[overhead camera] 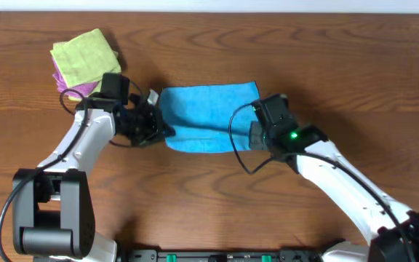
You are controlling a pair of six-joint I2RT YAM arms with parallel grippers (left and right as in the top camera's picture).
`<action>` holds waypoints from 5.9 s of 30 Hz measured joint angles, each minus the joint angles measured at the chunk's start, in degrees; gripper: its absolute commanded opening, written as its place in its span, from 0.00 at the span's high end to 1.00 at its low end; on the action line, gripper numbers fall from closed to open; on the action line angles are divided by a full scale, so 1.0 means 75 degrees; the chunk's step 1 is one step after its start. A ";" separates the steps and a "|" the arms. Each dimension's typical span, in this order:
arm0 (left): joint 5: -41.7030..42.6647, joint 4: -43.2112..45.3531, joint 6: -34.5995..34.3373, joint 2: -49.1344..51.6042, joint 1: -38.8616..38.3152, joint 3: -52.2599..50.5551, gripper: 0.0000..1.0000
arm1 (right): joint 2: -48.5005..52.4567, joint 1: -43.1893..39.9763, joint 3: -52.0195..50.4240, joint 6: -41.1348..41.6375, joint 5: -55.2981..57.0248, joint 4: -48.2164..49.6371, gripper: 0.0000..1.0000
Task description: Fold the cloth
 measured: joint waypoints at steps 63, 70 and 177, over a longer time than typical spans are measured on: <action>-0.2897 0.4931 -0.1338 0.1574 -0.0382 -0.0006 0.94 | 0.3072 -0.0731 -0.0009 -0.1967 0.0248 0.5683 0.99; -0.2911 0.5243 -0.1338 0.2244 -0.0382 -0.0006 0.94 | 0.3232 -0.0731 -0.0012 -0.2107 0.0251 0.5773 0.99; -0.4602 0.5418 -0.1743 0.2200 -0.1253 0.0023 0.94 | 0.1900 -0.1582 -0.0017 0.2876 -0.2081 0.2419 0.31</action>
